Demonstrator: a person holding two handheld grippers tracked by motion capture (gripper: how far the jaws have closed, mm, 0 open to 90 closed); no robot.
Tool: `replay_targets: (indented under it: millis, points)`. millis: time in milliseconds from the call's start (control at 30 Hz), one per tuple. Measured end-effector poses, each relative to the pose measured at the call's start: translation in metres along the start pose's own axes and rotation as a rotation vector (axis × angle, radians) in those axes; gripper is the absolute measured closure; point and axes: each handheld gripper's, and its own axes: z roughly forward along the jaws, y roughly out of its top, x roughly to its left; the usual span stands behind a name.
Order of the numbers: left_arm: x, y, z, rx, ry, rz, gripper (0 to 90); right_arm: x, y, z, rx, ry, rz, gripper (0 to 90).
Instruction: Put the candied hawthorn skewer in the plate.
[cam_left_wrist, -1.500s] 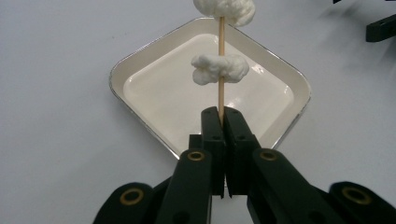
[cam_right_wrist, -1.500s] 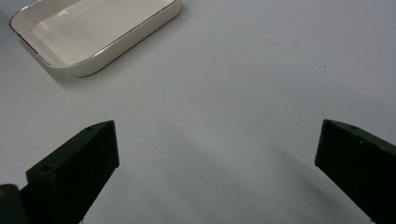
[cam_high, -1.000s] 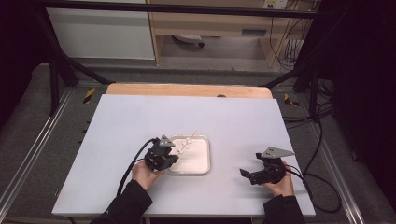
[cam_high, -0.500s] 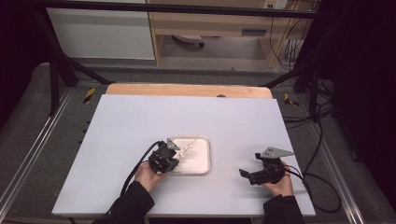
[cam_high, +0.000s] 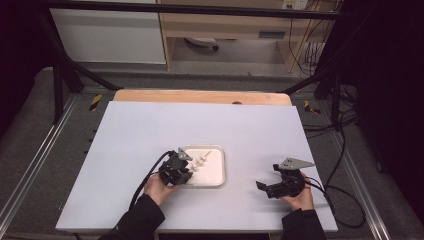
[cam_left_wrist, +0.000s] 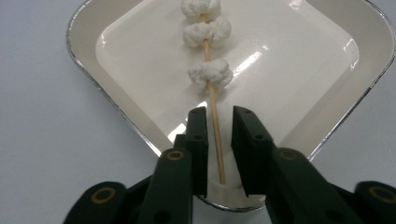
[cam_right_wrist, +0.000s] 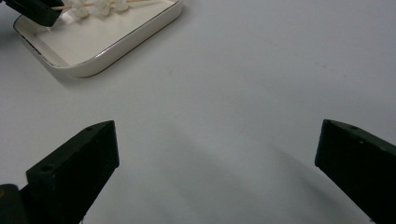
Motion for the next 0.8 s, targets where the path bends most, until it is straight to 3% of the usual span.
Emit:
replay_targets:
  millis: [200, 467, 800]
  points:
    - [0.004, -0.003, -0.011, -0.050, 0.015, -0.008, 53.2, 0.000, 0.000, -0.001, 0.002, -0.002, -0.001, 0.2]
    - [0.013, -0.010, -0.029, -0.118, -0.001, -0.020, 33.1, 0.000, 0.000, -0.001, -0.002, -0.002, 0.004, 0.2]
    - [0.027, -0.036, -0.046, -0.181, -0.002, -0.026, 12.4, 0.000, 0.000, -0.002, 0.003, -0.001, 0.011, 0.3]
